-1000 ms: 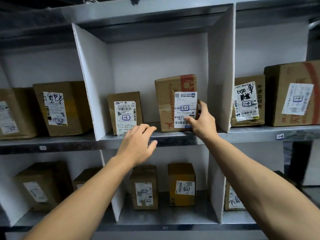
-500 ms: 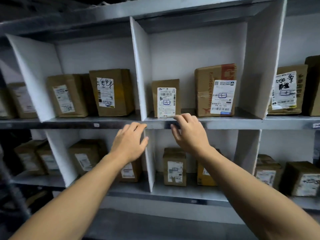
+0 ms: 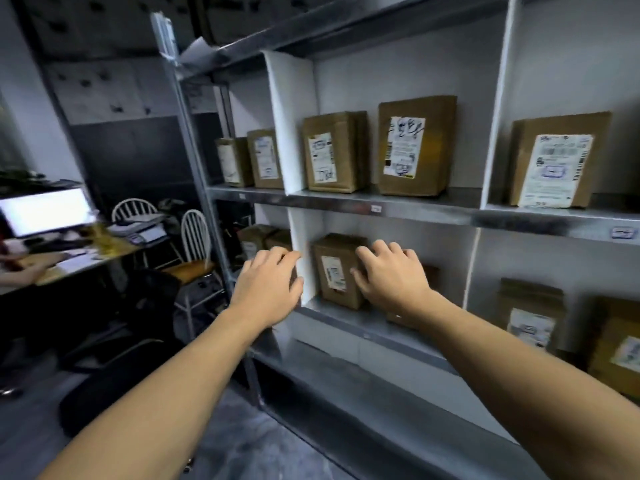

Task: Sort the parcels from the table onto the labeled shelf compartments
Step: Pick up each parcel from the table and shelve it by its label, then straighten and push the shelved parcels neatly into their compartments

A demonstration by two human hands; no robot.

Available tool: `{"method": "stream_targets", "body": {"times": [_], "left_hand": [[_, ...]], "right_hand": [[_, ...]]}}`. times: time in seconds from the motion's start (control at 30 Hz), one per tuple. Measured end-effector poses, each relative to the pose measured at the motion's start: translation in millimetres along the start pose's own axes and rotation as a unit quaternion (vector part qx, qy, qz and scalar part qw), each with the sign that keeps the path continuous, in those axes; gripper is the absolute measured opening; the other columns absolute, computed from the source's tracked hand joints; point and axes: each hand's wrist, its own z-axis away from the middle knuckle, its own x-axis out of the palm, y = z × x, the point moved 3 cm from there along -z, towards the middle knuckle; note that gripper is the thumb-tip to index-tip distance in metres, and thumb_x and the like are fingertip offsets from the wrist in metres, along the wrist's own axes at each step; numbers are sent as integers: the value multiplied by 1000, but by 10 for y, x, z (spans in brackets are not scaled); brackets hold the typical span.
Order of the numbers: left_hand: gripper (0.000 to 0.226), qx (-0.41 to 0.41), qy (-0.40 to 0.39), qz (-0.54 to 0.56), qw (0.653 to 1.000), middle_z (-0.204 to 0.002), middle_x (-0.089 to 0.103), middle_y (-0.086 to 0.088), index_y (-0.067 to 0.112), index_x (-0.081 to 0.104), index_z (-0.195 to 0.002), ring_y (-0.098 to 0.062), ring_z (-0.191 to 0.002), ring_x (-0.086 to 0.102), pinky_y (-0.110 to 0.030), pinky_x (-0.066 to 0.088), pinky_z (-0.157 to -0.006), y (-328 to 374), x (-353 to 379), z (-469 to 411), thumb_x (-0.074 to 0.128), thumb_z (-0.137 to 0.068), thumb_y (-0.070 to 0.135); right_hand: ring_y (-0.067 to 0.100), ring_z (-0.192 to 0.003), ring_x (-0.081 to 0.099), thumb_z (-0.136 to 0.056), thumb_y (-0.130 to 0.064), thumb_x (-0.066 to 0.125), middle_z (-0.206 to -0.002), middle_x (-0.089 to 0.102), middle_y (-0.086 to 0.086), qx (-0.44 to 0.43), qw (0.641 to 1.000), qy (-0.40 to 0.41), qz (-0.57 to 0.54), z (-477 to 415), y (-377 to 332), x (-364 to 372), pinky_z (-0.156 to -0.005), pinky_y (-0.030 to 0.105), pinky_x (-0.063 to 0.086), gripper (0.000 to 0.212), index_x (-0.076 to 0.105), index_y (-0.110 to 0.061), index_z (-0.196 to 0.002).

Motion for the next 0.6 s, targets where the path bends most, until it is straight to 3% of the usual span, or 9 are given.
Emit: {"method": "stream_targets", "body": {"times": [0.33,0.6], "left_hand": [[48,-68,-27,-38,997,-134,50,2,24,43,-141,-24,-124,45,-41,38,-102,-1278,286,-70,44,-97,44],[47,-78,-1,-64,995,-135,48,4,26,40,-142,-23,-126,42,-40,34,-103,-2321,479,-1035,40,-99,45]], "right_hand": [[33,-115,52,-101,-48,40,-125,55,8,-62,997,-20,-30,-989,-1004,525,-91,45,41,40,52,-22,-128],[31,-118,53,-100,-51,38,-127,55,7,-90,994,22,-55,-2421,-1479,820,-93,48,45,41,50,-25,-128]]}}
